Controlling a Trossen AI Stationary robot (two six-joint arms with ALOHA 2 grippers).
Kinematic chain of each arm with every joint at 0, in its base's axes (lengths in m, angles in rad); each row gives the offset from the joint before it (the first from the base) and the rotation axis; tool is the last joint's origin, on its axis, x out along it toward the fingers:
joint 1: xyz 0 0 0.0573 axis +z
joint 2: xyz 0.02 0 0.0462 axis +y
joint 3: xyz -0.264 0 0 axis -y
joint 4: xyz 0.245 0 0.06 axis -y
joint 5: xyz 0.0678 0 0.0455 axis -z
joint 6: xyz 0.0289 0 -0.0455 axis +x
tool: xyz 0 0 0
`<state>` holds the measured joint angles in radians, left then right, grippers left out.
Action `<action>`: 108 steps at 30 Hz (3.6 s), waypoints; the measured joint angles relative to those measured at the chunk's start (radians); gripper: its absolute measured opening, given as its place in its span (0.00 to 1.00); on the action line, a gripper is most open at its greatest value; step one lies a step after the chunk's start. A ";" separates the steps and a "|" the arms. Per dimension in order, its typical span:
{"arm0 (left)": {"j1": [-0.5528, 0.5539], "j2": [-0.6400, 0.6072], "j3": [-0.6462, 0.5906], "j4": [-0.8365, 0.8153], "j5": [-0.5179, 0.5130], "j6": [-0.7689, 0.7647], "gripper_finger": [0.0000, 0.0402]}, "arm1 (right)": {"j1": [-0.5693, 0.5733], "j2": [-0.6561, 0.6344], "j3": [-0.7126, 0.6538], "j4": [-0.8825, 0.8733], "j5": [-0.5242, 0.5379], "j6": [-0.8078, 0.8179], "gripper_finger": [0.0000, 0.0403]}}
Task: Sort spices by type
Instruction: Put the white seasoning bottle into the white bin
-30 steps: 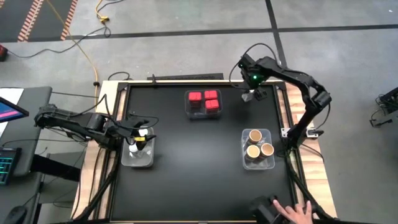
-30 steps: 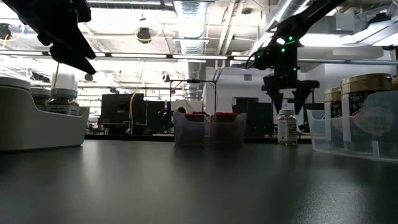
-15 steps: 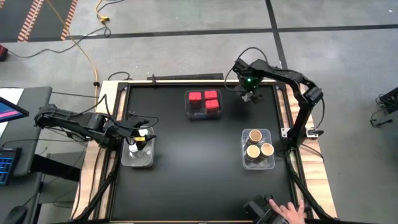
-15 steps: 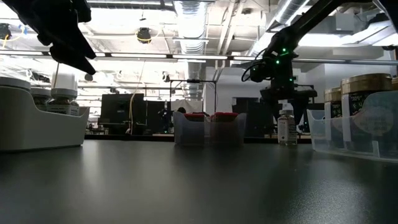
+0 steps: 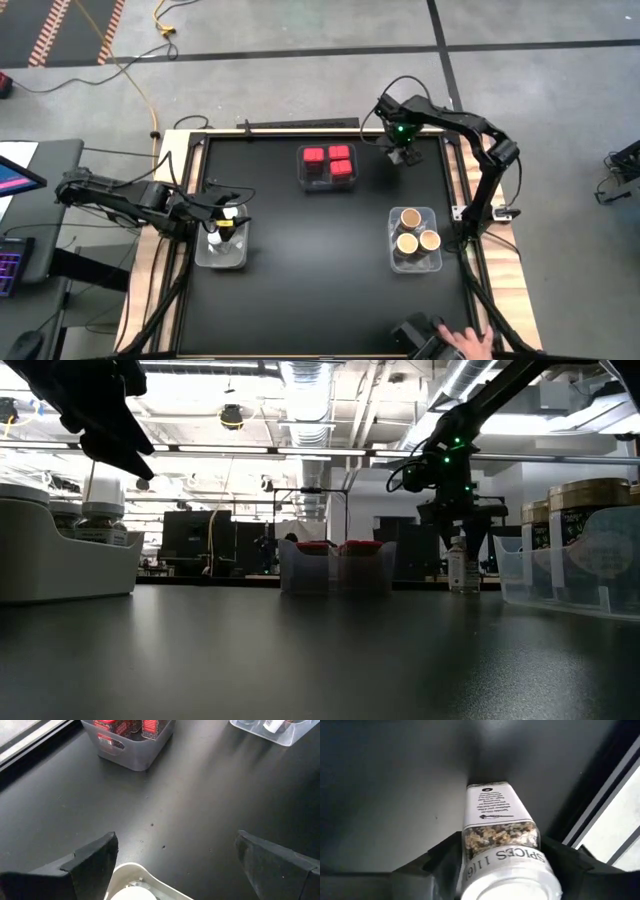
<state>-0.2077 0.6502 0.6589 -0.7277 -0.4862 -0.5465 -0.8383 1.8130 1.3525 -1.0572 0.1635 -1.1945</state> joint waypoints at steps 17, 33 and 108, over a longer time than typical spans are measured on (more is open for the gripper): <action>0.000 0.000 0.000 0.000 0.000 0.014 0.96 | 0.140 -0.099 0.162 -0.240 0.024 0.499 0.55; 0.000 0.000 0.000 0.000 0.000 0.017 0.96 | 0.626 -0.108 0.392 -0.483 0.016 1.154 0.55; 0.000 0.000 0.000 0.018 0.000 0.091 0.96 | 0.897 0.550 0.947 -0.308 -0.223 1.486 0.62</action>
<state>-0.2081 0.6498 0.6586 -0.7094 -0.4866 -0.4557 0.0589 2.3627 2.2993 -1.3650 -0.0593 0.2917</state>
